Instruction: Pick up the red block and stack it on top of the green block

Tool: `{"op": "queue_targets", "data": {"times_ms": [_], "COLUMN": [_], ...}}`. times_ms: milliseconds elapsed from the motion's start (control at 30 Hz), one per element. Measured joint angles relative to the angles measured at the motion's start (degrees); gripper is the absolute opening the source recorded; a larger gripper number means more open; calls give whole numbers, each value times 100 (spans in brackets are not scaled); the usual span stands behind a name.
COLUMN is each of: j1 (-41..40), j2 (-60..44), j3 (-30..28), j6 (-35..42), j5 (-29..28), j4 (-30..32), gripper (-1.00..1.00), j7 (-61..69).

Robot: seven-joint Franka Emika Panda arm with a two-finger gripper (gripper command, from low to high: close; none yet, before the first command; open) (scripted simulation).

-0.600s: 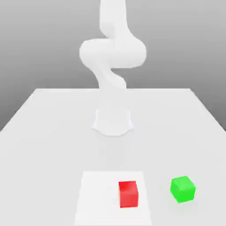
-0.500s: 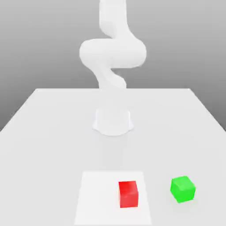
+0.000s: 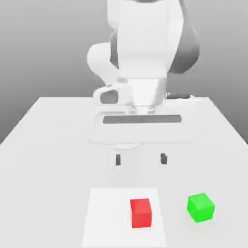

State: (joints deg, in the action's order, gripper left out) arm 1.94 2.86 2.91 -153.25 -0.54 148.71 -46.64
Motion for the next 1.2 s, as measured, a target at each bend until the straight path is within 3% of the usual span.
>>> {"op": "queue_targets", "data": {"times_ms": [133,300,333,567,767,933,1100,1133,1200], "j1": [66,147,159,150,120,1393,1539,1569,1568], "j2": [-831,-1869,-1999,-1992,-914,-524,-1319,-1469,-1469], "j3": [3,-102,-117,-110,49,833,698,655,655], "j6": [-451,-1299,-1409,-1404,-471,155,-533,-672,-672], "j5": [-32,-160,-177,-191,-36,-19,-440,-518,-518], "j4": [270,169,151,152,298,64,-25,-33,-33], "gripper": [0,0,-100,-100,-100,-100,-100,100,100], "j7": [-30,-126,-139,-151,-19,298,50,-6,-6]}}
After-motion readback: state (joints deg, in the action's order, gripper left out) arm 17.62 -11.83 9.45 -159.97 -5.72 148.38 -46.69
